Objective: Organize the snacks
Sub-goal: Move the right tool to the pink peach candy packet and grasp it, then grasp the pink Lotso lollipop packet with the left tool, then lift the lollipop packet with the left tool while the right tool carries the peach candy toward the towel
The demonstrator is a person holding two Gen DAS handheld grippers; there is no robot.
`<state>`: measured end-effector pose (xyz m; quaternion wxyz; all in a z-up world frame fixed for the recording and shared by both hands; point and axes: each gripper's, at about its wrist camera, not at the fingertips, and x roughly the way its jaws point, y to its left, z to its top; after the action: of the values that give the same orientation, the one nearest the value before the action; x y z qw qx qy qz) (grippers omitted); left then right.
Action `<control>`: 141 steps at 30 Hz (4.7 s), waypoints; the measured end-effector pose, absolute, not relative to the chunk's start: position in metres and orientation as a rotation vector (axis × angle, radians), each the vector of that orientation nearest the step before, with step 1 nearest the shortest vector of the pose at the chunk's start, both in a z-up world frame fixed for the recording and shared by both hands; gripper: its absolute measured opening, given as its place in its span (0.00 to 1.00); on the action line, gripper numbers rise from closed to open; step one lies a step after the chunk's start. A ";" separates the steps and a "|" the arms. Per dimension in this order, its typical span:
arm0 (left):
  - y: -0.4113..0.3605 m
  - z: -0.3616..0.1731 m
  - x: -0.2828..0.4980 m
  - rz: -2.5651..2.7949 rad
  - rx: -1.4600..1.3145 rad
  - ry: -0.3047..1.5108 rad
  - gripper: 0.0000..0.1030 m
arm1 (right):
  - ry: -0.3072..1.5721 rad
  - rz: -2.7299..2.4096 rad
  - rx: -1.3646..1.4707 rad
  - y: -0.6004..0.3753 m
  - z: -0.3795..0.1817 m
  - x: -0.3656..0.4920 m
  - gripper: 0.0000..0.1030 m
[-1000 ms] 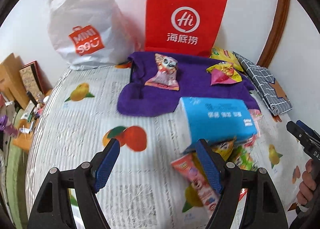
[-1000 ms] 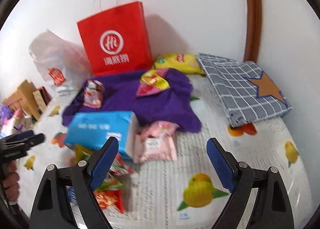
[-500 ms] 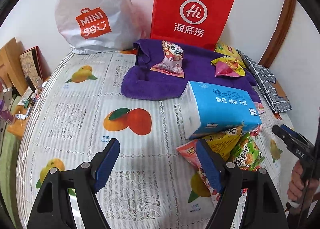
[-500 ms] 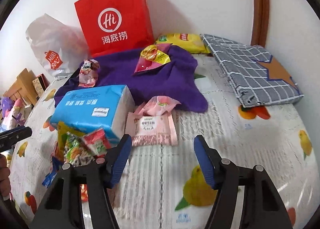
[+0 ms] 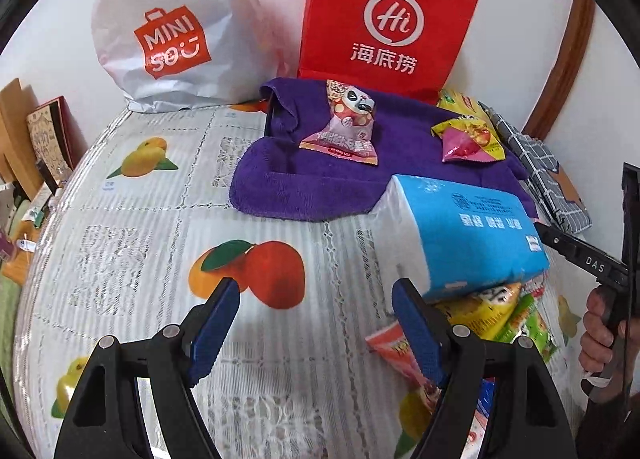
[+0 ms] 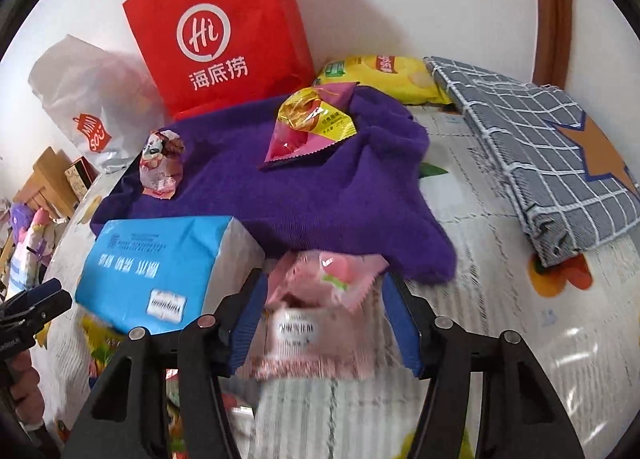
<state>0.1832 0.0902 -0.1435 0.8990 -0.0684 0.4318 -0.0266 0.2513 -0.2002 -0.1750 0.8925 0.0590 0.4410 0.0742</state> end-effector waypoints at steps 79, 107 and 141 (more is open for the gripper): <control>0.022 -0.176 0.135 -0.093 0.101 0.891 0.23 | 0.887 0.305 0.157 -0.191 -0.199 0.130 0.33; 0.024 -0.177 0.134 -0.101 0.094 0.891 0.22 | 0.899 0.324 0.146 -0.184 -0.200 0.136 0.31; 0.048 -0.141 0.128 -0.138 0.017 0.903 0.17 | 0.731 0.331 0.158 -0.195 -0.148 0.120 0.27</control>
<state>0.1283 0.0480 -0.1415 0.8974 0.0082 0.4362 -0.0665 0.1204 -0.1953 -0.1485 0.9176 0.0767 0.3554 0.1607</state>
